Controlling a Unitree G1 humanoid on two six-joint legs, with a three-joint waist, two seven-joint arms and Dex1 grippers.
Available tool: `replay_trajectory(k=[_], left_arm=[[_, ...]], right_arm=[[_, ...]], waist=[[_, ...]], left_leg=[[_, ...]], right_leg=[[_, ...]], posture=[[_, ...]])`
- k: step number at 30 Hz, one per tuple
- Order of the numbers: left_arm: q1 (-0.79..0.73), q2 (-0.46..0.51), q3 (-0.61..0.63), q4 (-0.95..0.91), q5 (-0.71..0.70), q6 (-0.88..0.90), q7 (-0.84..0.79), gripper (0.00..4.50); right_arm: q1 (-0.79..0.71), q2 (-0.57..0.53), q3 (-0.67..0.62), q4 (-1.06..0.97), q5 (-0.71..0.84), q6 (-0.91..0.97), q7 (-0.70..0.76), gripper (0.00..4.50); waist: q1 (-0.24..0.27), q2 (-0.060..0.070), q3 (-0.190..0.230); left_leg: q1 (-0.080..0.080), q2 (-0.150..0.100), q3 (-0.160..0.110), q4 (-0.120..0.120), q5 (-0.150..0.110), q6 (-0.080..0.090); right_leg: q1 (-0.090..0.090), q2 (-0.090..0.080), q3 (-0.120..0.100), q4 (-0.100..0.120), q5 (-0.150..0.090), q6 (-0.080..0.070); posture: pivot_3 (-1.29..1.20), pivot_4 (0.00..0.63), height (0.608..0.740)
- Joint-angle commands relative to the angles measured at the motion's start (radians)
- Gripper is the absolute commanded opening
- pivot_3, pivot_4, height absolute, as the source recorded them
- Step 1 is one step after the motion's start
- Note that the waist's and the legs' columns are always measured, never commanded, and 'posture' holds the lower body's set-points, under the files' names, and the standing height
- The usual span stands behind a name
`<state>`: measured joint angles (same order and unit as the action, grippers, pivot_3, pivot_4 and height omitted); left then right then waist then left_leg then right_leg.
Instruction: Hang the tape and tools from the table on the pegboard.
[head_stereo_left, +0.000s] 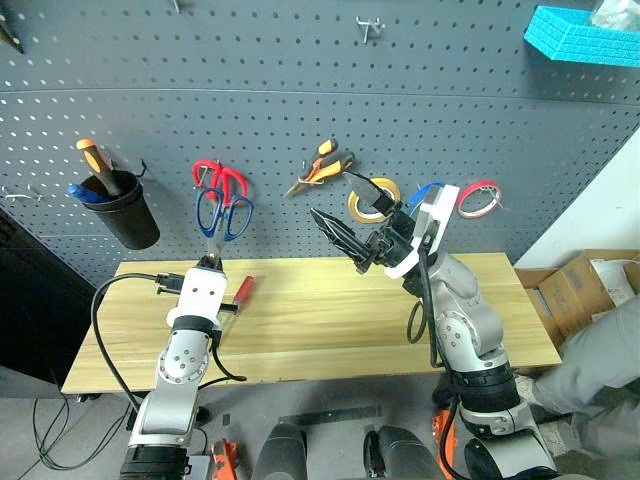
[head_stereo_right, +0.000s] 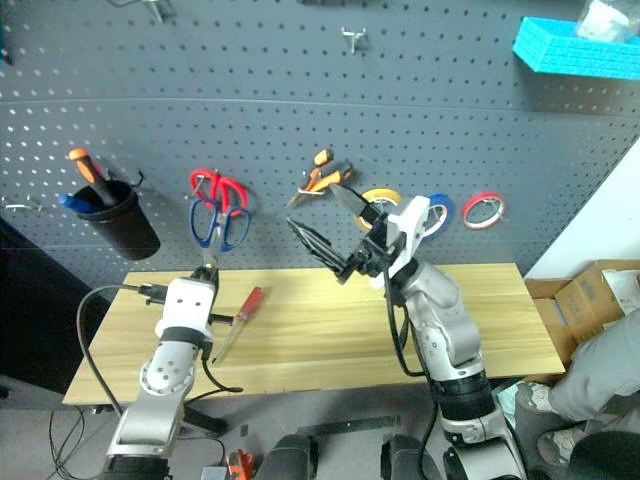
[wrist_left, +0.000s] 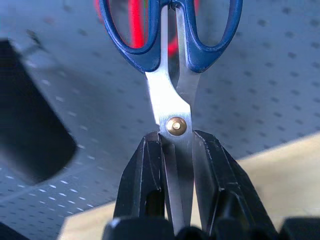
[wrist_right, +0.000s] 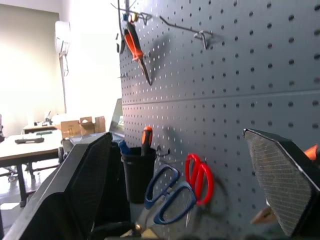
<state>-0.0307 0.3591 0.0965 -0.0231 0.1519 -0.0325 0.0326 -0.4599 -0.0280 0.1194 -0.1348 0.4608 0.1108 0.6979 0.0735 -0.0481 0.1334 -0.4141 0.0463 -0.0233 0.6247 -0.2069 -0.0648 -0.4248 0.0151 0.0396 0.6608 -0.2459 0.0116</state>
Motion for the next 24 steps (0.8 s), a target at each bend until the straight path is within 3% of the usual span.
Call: replay_trajectory(k=[1,11,24], left_arm=[[-0.01,0.004,0.017,-0.011,0.016,-0.043,0.01,0.47],[0.07,-0.046,-0.01,-0.121,0.063,-0.064,0.02,0.47],[-0.019,-0.038,0.059,-0.053,-0.002,-0.045,-0.011,0.47]], right_arm=[[-0.023,0.009,-0.001,0.0,-0.007,-0.052,0.008,4.5],[-0.009,0.001,0.004,0.003,-0.027,-0.081,0.005,4.5],[-0.011,-0.003,0.001,0.04,-0.046,-0.107,-0.002,4.5]], waist=[[0.005,0.0,-0.006],[0.007,0.001,-0.021],[0.007,0.001,-0.039]], left_leg=[[0.0,0.0,0.0,0.0,0.0,0.0],[0.007,0.001,0.001,0.001,0.0,0.0],[0.016,0.001,0.002,0.001,0.0,0.0]], right_leg=[[0.0,0.0,0.0,0.0,0.0,0.0],[0.005,0.0,0.001,0.003,0.001,-0.001],[0.014,0.001,0.002,0.003,0.001,-0.002]], posture=[[0.24,0.022,0.74],[0.23,0.015,0.74],[0.23,0.007,0.74]])
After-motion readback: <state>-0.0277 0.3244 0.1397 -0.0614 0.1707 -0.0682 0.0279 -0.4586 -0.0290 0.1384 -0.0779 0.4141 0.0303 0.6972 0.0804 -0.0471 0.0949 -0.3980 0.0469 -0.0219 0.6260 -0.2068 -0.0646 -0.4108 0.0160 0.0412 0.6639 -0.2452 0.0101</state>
